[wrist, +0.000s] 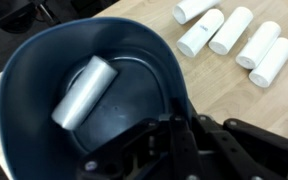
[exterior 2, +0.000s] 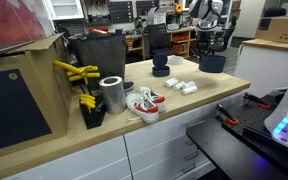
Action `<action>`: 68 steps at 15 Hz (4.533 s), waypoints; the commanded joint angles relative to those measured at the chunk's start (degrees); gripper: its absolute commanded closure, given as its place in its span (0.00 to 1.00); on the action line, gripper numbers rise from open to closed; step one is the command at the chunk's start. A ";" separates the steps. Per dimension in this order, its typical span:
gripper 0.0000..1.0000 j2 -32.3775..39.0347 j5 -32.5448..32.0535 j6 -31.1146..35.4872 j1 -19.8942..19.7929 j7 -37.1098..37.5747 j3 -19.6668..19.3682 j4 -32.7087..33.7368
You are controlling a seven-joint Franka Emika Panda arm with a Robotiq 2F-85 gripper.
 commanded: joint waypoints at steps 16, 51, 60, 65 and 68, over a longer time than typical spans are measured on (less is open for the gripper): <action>0.00 -9.38 -11.50 12.26 1.16 -11.13 -0.54 -8.48; 0.00 -9.42 -23.81 9.66 -1.05 -47.85 2.82 -7.09; 0.00 -5.48 -23.79 10.26 1.39 -47.99 5.08 -7.32; 0.00 -0.11 -24.79 6.28 1.01 -56.23 6.07 -2.72; 0.00 2.55 -25.16 3.96 0.78 -60.71 6.04 0.23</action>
